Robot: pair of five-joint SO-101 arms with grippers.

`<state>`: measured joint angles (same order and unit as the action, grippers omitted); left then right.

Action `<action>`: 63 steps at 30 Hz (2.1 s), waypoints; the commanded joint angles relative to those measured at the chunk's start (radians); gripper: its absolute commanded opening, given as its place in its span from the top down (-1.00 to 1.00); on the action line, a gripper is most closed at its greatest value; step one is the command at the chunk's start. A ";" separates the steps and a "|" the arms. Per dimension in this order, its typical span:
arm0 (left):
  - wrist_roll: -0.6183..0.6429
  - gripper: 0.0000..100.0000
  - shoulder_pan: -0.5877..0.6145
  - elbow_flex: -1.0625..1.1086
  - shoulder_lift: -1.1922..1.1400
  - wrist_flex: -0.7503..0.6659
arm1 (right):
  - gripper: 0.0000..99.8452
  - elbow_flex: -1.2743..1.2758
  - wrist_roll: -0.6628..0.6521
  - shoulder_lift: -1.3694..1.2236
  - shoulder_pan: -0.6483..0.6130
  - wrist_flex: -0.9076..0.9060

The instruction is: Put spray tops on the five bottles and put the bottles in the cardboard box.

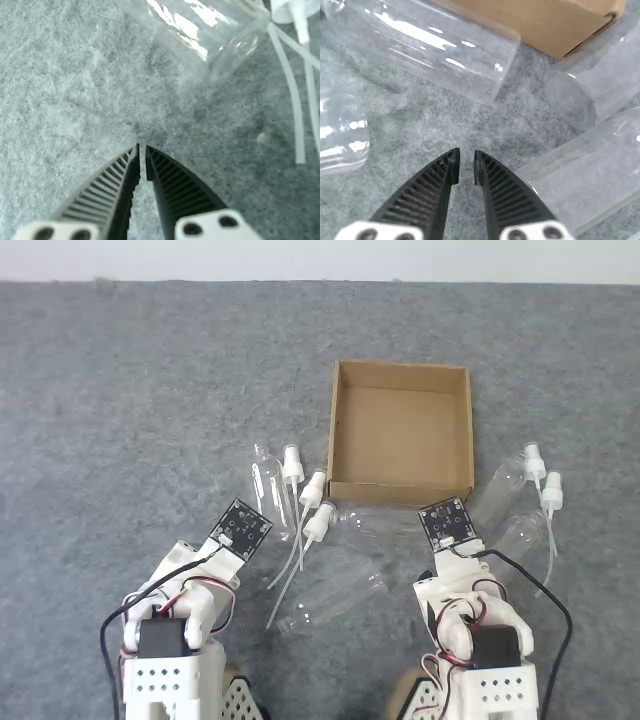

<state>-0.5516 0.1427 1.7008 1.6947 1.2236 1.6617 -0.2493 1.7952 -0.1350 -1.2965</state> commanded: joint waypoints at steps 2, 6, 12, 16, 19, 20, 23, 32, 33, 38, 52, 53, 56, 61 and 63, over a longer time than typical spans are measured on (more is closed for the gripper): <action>-0.008 0.98 -0.006 -0.010 0.017 -0.084 | 0.98 0.021 0.012 0.018 0.001 -0.008; -0.003 0.98 -0.002 -0.010 0.017 -0.224 | 0.98 0.021 0.009 0.019 -0.001 0.008; 0.087 0.98 0.002 -0.010 0.017 -0.400 | 0.98 0.021 0.012 0.019 -0.001 0.082; 0.161 0.98 0.002 -0.010 0.017 -0.420 | 0.98 0.021 0.011 0.019 -0.001 0.082; 0.161 0.98 0.002 -0.010 0.017 -0.416 | 0.98 0.021 0.008 0.019 0.008 0.082; 0.163 0.98 0.002 -0.010 0.017 -0.411 | 0.98 0.021 0.008 0.019 0.008 0.082; 0.169 0.98 0.002 -0.010 0.017 -0.385 | 0.98 0.020 0.008 0.021 0.008 0.125; 0.310 0.98 0.000 -0.010 0.017 -0.387 | 0.98 -0.066 0.006 0.021 0.035 0.165; 0.310 0.98 0.000 -0.010 0.017 -0.387 | 0.98 -0.091 0.006 0.021 0.044 0.165; 0.313 0.98 -0.002 -0.010 0.011 -0.385 | 0.98 -0.218 0.006 0.021 0.065 0.176; 0.308 0.98 0.000 -0.010 0.017 -0.345 | 0.98 -0.112 0.015 0.021 0.047 0.303; 0.310 0.98 -0.002 -0.010 0.015 -0.344 | 0.98 -0.114 0.015 0.021 0.044 0.288; 0.310 0.98 0.002 -0.010 0.012 -0.344 | 0.98 -0.115 0.008 0.021 0.044 0.240; 0.308 0.98 0.002 -0.010 0.011 -0.342 | 0.98 -0.118 0.006 0.021 0.047 0.228; 0.308 0.98 0.002 -0.010 0.011 -0.342 | 0.98 -0.137 0.006 0.019 0.048 0.206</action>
<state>-0.2539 0.1412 1.7008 1.6947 0.8769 1.5635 -0.2463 1.7967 -0.0844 -1.0648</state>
